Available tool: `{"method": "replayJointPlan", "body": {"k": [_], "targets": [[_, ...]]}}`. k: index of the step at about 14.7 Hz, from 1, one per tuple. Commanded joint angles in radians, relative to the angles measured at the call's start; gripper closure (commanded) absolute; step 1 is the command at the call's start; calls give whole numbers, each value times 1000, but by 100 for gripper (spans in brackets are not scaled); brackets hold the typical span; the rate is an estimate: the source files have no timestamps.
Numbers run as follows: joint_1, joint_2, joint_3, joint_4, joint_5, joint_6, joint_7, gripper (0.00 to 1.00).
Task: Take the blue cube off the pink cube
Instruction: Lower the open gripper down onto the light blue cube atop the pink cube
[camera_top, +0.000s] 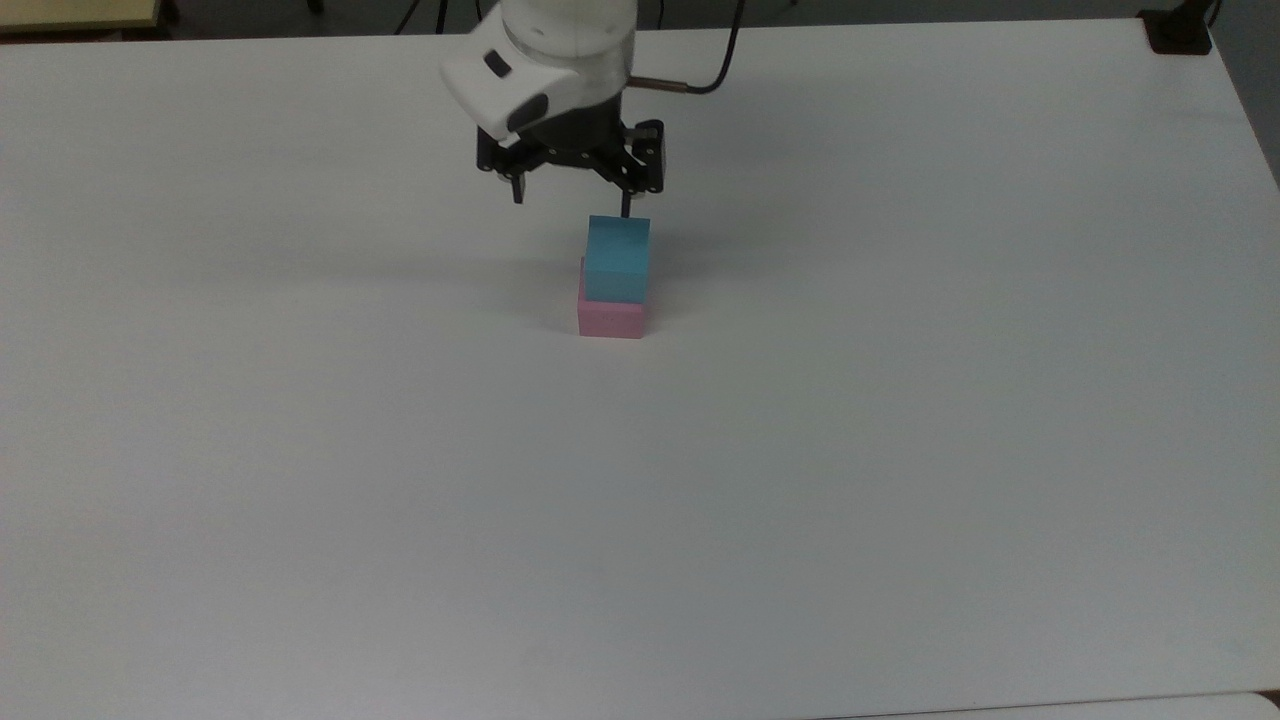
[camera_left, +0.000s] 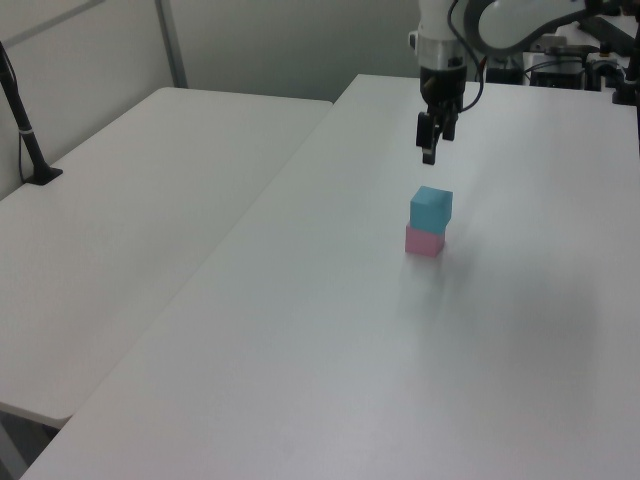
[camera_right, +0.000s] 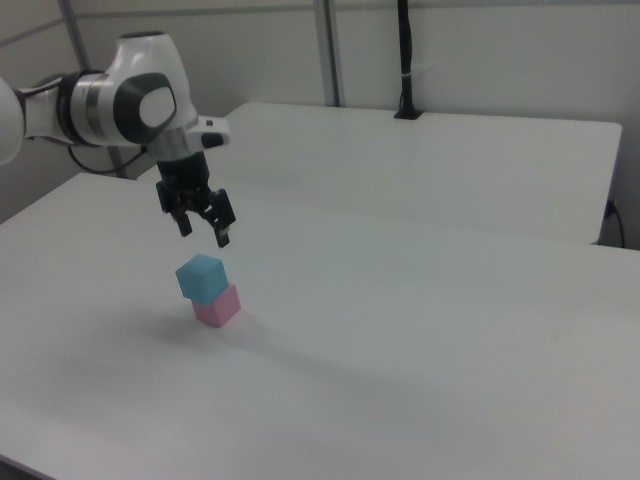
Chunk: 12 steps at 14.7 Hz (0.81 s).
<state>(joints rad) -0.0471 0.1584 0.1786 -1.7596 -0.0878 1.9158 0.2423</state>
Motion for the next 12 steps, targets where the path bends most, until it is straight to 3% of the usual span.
{"method": "replayJointPlan", "body": {"k": [1,5,7,10,11,12], "targets": [[61,45,-7,-37,19,20,-9,0],[62,76,-7,-49,-1,54,-20,0],[61,79,-7,-47,-13,54,-32,5],[65,115,-7,-47,-15,95,-35,57],[65,118,-7,-46,-15,100,-35,67],[65,116,-7,-44,-15,100,-35,69]]}}
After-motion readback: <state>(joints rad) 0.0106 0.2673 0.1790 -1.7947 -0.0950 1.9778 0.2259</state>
